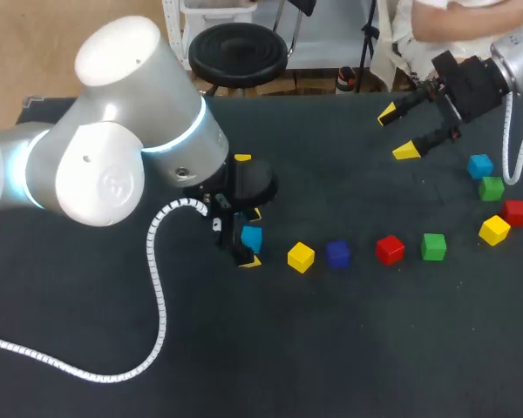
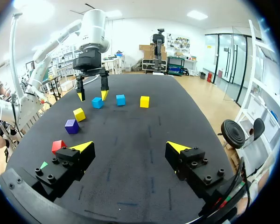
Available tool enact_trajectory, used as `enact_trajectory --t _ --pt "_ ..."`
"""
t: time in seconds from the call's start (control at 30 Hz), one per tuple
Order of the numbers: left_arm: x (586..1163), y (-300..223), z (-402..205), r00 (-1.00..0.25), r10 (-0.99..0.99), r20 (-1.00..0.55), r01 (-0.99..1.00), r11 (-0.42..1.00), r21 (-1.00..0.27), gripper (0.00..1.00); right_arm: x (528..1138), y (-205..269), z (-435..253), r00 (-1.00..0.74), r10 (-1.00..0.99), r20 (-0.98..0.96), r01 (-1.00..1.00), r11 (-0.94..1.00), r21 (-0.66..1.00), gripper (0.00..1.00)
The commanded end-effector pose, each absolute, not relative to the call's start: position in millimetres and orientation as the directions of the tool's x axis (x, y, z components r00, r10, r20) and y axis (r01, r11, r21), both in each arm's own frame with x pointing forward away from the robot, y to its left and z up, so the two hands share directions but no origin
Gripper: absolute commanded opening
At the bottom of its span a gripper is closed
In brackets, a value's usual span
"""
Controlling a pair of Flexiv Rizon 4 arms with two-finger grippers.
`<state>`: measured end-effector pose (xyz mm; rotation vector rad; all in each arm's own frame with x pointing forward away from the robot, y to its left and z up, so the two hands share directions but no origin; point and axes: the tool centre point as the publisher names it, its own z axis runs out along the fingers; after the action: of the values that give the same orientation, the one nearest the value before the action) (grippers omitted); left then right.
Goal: Place the blue cubes, place green cubes on the blue cubes, place the yellow cubes on the green cubes, then place the red cubes on the yellow cubes, and place purple cube on the red cubes.
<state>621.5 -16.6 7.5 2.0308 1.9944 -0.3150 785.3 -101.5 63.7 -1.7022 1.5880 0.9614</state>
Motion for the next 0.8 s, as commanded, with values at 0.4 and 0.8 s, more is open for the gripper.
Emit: enact_trajectory --t 0.4,0.8 --pt "632 -16 3 0.059 0.962 -0.265 0.998 -0.054 0.029 0.82 784 -101 64 0.017 -0.550 -0.835 -0.995 -0.091 0.040 1.00" --pt "626 -6 1 0.022 0.971 -0.239 0.999 -0.015 0.034 0.00 784 -101 64 0.017 -0.550 -0.835 -0.995 -0.091 0.040 1.00"
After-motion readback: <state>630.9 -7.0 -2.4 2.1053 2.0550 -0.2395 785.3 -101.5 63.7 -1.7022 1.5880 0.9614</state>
